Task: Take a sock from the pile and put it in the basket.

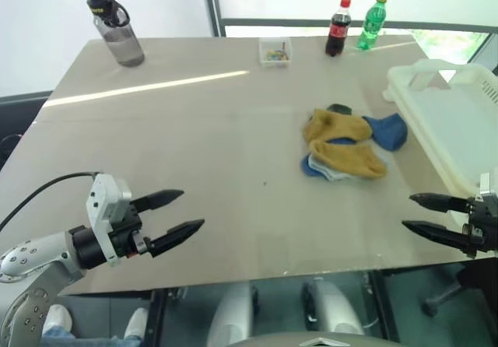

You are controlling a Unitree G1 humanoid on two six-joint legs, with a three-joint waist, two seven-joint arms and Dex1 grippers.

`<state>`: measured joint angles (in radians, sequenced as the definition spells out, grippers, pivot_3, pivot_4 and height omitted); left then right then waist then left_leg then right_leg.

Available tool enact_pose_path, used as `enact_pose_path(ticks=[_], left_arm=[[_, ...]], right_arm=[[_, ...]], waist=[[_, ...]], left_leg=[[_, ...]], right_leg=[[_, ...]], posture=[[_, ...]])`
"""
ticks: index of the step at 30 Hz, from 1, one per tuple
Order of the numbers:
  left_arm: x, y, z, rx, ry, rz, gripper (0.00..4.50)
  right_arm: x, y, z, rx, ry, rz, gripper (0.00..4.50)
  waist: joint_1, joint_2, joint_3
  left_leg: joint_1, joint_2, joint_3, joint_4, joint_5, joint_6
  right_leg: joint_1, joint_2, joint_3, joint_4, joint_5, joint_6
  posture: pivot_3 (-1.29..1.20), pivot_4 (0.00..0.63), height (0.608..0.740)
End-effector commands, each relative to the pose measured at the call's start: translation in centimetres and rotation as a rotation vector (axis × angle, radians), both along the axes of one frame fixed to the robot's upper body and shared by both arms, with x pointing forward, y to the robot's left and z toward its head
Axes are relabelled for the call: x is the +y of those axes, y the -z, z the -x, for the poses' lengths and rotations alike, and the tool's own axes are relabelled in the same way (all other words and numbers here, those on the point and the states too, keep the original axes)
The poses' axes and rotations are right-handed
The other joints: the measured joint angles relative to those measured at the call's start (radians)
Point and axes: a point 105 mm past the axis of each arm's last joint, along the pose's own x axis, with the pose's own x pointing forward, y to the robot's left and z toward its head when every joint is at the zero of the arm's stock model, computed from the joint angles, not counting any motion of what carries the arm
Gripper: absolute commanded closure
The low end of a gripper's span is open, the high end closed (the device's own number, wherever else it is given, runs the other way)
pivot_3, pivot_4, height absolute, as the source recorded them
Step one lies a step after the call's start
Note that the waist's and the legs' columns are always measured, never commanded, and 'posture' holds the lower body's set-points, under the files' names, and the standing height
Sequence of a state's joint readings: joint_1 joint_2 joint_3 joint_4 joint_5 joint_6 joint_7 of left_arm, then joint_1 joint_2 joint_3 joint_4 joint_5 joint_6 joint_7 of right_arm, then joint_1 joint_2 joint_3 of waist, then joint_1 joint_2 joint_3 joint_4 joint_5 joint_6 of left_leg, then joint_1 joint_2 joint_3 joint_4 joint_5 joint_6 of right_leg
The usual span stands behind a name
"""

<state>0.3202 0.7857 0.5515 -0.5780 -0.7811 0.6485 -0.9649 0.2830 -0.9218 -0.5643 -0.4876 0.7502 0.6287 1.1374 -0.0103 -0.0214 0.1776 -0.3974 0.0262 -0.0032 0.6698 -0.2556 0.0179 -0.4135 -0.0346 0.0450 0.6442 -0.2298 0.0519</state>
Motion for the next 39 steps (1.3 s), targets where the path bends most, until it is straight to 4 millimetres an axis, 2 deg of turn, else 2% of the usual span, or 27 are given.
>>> enact_pose_path(ticks=[1, 8, 21, 25, 29, 34, 39], left_arm=[[-0.4, -1.1, 0.2, -0.057, 0.031, -0.019, 0.00], [-0.5, -0.5, 0.0, -0.054, 0.044, -0.054, 0.00], [-0.6, -0.7, -0.1, -0.067, 0.050, -0.060, 0.00], [-0.9, -1.1, -0.2, -0.083, 0.064, -0.057, 0.00], [-2.0, -2.1, -0.5, -0.117, 0.112, -0.042, 0.00], [-4.0, -3.4, -1.0, -0.140, 0.197, 0.012, 0.00], [-6.5, -4.2, -1.2, -0.159, 0.304, 0.039, 0.00]], right_arm=[[0.1, -0.3, 0.1, -0.031, -0.004, 0.006, 1.48], [0.4, -0.3, 0.2, -0.041, 0.018, -0.010, 1.48], [0.7, -0.6, -0.2, -0.049, 0.028, -0.016, 1.48], [0.6, 0.0, -0.7, -0.022, 0.070, 0.020, 1.48], [1.0, 0.2, -2.1, -0.017, 0.137, 0.007, 1.48], [0.8, 0.6, -5.2, 0.008, 0.314, -0.036, 1.48], [-1.0, 2.0, -9.0, 0.080, 0.599, -0.036, 1.48]], waist=[[0.000, 0.000, 0.000], [0.000, 0.000, 0.000], [0.000, 0.000, 0.000], [0.000, 0.000, 0.000], [0.000, 0.000, 0.000], [-0.001, -0.001, -0.001], [-0.002, -0.001, 0.000]], left_leg=[[0.000, 0.000, 0.000, 0.000, 0.000, 0.000], [0.000, 0.000, 0.000, 0.000, 0.000, 0.000], [0.000, 0.000, 0.000, 0.000, 0.000, 0.000], [0.000, 0.000, 0.000, 0.000, 0.000, 0.000], [0.000, -0.001, 0.000, 0.000, 0.000, 0.000], [0.000, -0.001, 0.000, 0.000, 0.000, 0.000], [-0.001, -0.003, 0.000, 0.000, 0.000, 0.000]], right_leg=[[0.000, 0.000, 0.000, 0.000, 0.000, 0.000], [0.000, 0.000, 0.000, 0.000, 0.000, 0.000], [0.000, 0.000, 0.000, 0.000, 0.000, 0.000], [0.000, 0.000, 0.000, 0.000, 0.000, 0.000], [0.000, 0.000, 0.000, 0.000, 0.000, 0.000], [0.000, 0.001, 0.000, 0.000, 0.000, 0.000], [-0.001, 0.000, 0.001, 0.000, 0.003, -0.004]], posture=[[0.00, 0.150, 0.740], [0.00, 0.150, 0.740], [0.00, 0.150, 0.740], [0.00, 0.150, 0.740], [0.00, 0.150, 0.740], [0.00, 0.150, 0.740], [0.00, 0.150, 0.740]])
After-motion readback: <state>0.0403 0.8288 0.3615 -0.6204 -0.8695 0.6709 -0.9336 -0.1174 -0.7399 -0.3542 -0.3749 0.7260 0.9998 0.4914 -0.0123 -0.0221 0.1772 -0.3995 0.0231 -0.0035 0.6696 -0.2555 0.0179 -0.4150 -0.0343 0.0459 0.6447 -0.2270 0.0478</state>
